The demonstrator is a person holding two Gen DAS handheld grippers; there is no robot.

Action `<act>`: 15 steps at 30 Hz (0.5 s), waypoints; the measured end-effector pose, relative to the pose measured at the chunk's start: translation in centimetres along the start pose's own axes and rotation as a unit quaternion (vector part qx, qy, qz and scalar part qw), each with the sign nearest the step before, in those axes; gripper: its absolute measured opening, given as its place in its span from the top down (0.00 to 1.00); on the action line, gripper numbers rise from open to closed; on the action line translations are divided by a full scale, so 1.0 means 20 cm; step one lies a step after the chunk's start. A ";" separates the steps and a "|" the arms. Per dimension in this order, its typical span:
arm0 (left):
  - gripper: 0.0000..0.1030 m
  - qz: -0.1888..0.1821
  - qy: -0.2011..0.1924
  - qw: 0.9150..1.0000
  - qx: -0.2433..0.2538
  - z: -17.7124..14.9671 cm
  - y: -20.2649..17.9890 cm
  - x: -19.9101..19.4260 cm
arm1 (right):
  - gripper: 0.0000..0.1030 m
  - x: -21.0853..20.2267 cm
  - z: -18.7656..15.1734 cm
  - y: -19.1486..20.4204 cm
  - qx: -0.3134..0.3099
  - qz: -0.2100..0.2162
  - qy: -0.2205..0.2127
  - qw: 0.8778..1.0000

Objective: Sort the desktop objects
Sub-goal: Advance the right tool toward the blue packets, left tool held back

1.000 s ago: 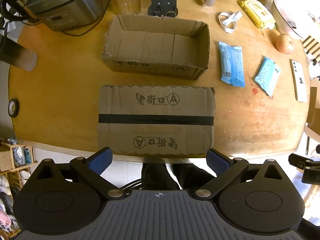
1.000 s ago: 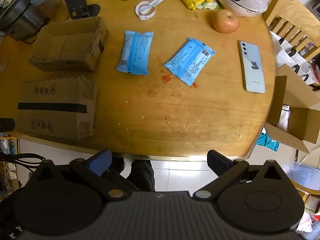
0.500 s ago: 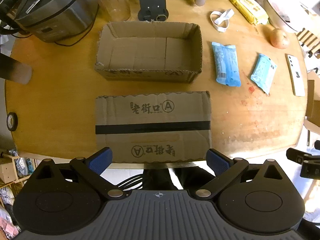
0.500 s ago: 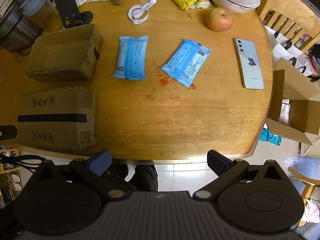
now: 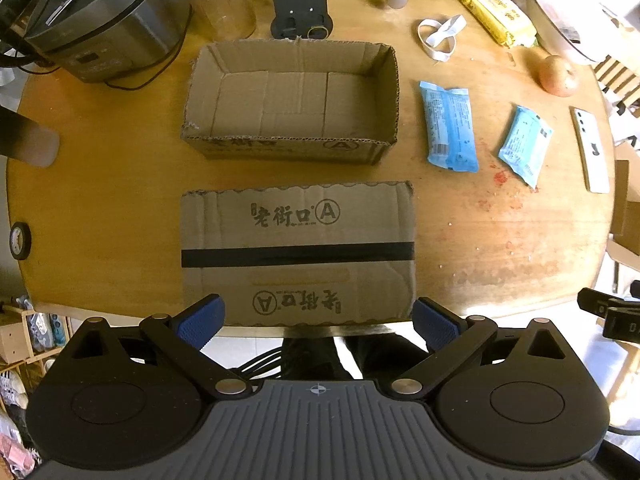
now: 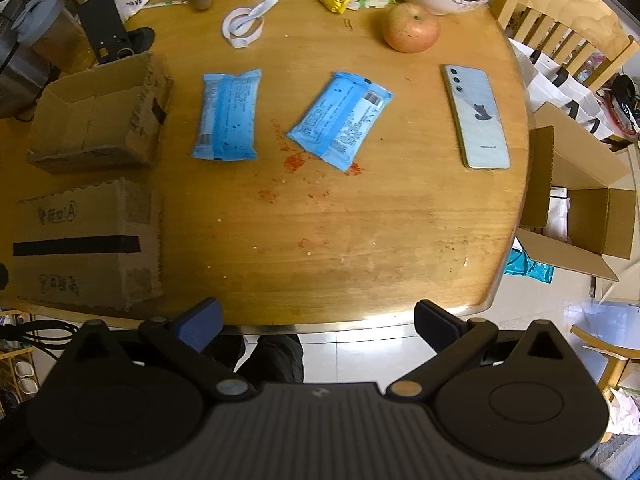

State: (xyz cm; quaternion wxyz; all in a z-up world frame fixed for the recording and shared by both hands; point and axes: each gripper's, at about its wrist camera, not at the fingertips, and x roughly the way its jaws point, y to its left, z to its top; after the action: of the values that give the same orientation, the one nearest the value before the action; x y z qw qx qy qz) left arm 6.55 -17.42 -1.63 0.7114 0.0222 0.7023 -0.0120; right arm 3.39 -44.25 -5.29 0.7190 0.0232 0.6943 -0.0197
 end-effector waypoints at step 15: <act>0.00 0.000 -0.002 1.000 -0.003 0.00 -0.01 -0.01 | 0.00 0.05 0.04 -0.07 0.008 -0.006 -0.004 1.000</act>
State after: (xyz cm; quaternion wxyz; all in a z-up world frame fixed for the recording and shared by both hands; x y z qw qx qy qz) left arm 6.48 -17.55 -1.51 0.7131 0.0204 0.7007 -0.0096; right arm 4.22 -45.69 -6.24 0.7211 0.0247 0.6917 -0.0299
